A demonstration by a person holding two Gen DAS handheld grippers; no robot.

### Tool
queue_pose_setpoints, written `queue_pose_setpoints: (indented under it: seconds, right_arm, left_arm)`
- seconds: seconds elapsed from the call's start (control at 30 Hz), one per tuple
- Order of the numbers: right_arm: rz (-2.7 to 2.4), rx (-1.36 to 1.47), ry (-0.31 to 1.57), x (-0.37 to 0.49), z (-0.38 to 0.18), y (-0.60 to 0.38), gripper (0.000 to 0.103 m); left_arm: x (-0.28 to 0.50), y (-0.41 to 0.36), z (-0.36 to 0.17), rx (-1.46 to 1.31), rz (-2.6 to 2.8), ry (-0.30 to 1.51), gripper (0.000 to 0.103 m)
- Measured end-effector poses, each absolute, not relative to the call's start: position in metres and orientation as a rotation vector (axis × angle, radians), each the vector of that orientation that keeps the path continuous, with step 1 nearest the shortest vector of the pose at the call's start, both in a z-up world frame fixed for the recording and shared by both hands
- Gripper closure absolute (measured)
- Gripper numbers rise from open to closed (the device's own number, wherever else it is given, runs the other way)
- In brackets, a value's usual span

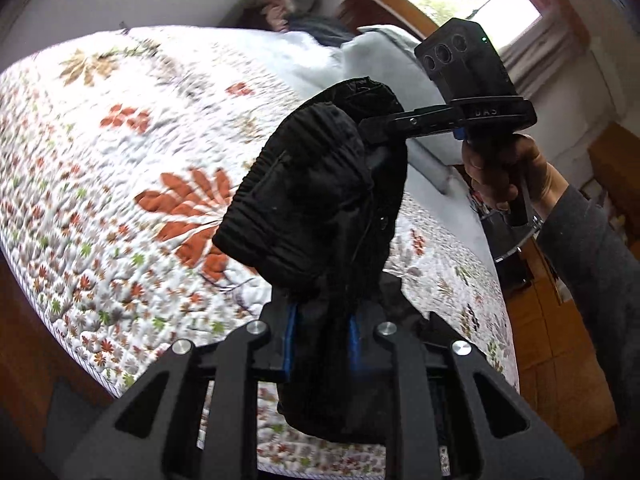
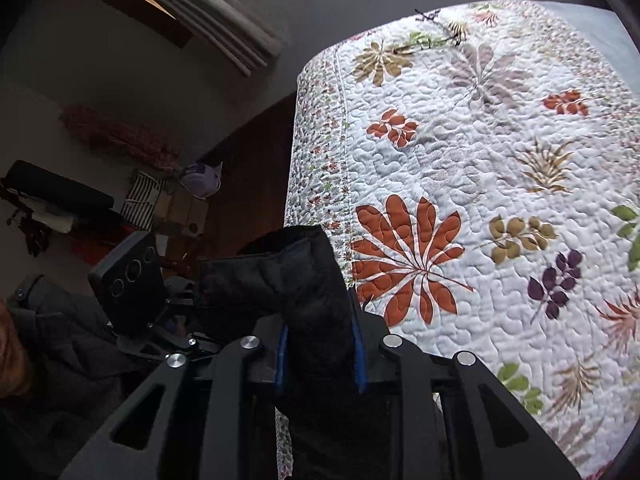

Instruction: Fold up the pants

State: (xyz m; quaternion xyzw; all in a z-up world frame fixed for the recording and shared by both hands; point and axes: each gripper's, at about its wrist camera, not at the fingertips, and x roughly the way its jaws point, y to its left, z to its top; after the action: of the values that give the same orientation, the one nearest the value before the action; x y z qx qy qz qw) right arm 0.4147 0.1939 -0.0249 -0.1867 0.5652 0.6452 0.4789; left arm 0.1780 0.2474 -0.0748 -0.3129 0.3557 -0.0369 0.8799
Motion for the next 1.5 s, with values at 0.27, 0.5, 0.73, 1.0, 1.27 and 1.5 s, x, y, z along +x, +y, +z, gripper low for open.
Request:
queue_pose_setpoints:
  seconds: [0.27, 0.5, 0.73, 1.0, 1.27, 1.5]
  right_arm:
    - [1.526, -0.388, 1.273, 0.399, 0.030, 0.115, 0.079]
    - [1.464, -0.303, 1.200, 0.388, 0.064, 0.022, 0.078]
    - [1.404, -0.172, 1.137, 0.372, 0.067, -0.095, 0.078]
    - [1.324, -0.024, 1.143, 0.361, 0.016, -0.223, 0.078]
    - [1.284, 0.045, 1.191, 0.356, -0.056, -0.300, 0.078]
    - [1.273, 0.113, 1.142, 0.344, -0.093, -0.338, 0.069]
  left_arm:
    - [0.167, 0.192, -0.028, -0.540, -0.171, 0.697, 0.086]
    - [0.168, 0.117, 0.006, -0.420, -0.296, 0.680, 0.086]
    - [0.168, 0.022, 0.018, -0.274, -0.421, 0.699, 0.086]
    - [0.175, -0.093, -0.013, -0.149, -0.551, 0.775, 0.086]
    - [0.182, -0.169, -0.078, -0.014, -0.582, 0.863, 0.084]
    - [0.173, -0.204, -0.107, 0.117, -0.564, 0.889, 0.073]
